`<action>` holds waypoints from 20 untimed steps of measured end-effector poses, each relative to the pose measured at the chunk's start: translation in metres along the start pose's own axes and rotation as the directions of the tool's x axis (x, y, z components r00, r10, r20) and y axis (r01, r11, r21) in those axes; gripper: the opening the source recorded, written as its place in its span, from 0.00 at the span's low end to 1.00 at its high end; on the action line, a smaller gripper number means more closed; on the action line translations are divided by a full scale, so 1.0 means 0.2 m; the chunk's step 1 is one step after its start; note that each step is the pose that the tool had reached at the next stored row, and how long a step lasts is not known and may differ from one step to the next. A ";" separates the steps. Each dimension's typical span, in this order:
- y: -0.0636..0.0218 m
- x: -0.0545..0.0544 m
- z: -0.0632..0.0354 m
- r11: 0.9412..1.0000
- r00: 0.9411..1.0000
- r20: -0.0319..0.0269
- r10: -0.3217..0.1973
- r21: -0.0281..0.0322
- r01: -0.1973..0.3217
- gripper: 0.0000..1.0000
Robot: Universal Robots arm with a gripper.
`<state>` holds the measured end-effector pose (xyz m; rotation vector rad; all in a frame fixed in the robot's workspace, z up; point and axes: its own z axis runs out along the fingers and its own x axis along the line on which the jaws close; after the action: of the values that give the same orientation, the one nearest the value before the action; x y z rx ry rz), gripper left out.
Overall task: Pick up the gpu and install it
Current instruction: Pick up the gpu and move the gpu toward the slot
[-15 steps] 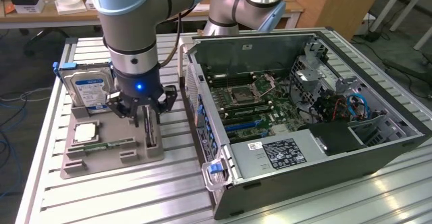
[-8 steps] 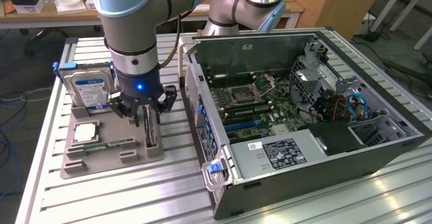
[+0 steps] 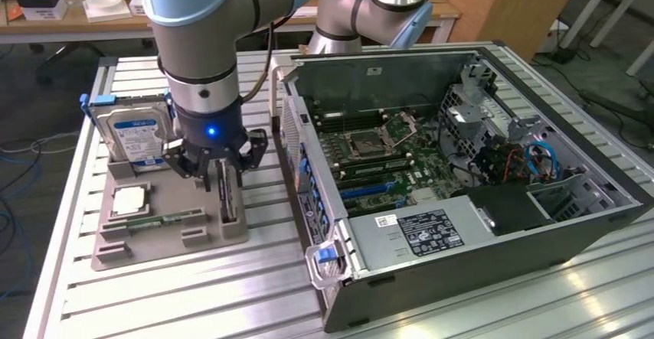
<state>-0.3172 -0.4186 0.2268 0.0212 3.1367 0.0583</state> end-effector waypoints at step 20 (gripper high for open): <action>0.020 0.00 0.000 1.000 1.000 0.000 0.000 0.001 0.000 0.26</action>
<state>-0.3171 -0.4145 0.2269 0.0208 3.1368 0.0563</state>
